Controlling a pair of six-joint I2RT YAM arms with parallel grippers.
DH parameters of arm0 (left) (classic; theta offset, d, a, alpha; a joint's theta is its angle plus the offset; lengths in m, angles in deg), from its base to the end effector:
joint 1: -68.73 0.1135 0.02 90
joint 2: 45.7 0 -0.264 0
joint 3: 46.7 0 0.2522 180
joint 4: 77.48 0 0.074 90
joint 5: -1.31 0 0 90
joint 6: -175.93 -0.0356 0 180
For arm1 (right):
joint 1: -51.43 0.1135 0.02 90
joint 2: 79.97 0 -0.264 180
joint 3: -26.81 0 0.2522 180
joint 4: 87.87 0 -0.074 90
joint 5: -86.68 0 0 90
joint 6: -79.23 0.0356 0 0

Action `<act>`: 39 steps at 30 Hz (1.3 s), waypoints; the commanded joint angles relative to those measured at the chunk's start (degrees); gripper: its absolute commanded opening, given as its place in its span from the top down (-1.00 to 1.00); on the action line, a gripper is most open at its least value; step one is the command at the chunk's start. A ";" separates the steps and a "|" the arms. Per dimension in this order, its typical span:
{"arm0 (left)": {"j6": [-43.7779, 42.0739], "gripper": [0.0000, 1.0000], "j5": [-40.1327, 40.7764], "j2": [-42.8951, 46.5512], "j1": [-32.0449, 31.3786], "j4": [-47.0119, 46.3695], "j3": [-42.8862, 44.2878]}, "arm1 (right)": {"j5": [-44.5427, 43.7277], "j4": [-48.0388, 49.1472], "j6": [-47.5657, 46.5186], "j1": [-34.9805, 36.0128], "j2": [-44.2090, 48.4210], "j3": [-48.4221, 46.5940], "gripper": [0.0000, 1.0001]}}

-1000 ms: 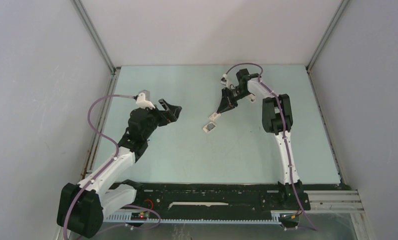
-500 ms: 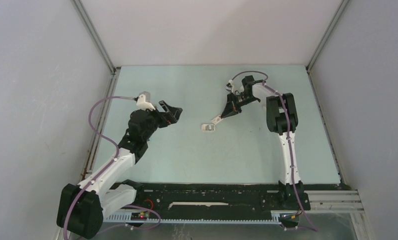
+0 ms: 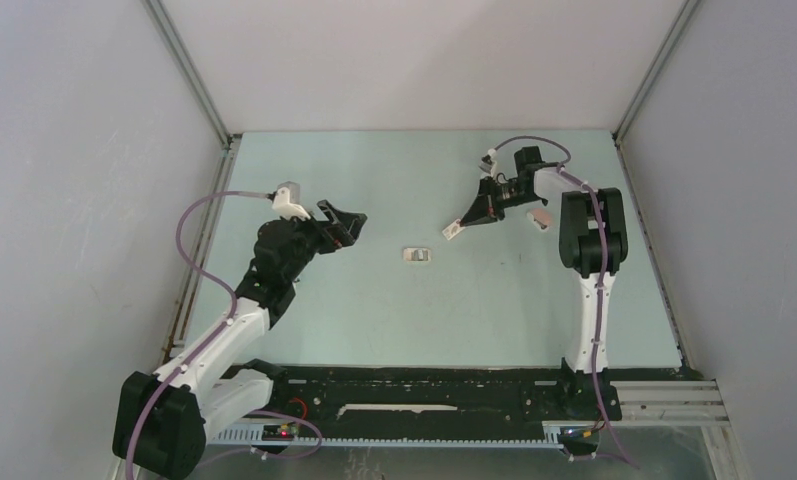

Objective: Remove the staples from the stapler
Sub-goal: Pick up the staple box from the center of the board, then place the staple box at the center of the board.

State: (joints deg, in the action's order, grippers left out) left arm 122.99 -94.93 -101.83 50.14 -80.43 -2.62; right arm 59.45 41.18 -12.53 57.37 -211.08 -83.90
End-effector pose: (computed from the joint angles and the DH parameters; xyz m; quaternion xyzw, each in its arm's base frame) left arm 0.2144 -0.0762 0.2627 -0.0871 0.7557 -0.3390 0.5536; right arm 0.4531 0.0790 0.1390 -0.1408 0.8348 0.5186 0.1195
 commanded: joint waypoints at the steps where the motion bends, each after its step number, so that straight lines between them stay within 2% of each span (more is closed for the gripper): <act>1: -1.14 -1.00 -2.23 0.96 0.09 -3.70 -1.05 | 1.78 2.50 0.43 -0.85 5.22 3.90 1.00; 17: -2.50 -1.00 -9.27 0.30 0.13 -7.65 -1.17 | 2.61 3.77 -3.02 -5.01 12.99 18.45 1.00; 32: -4.12 -1.00 -13.42 -2.20 -1.50 -7.61 1.72 | 1.26 3.22 -4.13 -7.35 12.69 20.98 1.00; 35: -7.74 -1.00 -12.85 -3.46 -3.37 -4.53 3.76 | 1.23 3.42 -3.83 -7.34 12.41 20.98 1.00; 39: -14.66 -1.00 -12.17 -6.99 -6.09 5.98 9.94 | 0.99 3.63 -3.63 -7.34 12.42 20.93 1.00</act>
State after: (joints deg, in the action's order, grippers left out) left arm 116.41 -106.95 -106.34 46.23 -81.98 -0.63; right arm 60.19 43.96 -15.50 50.24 -200.94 -62.85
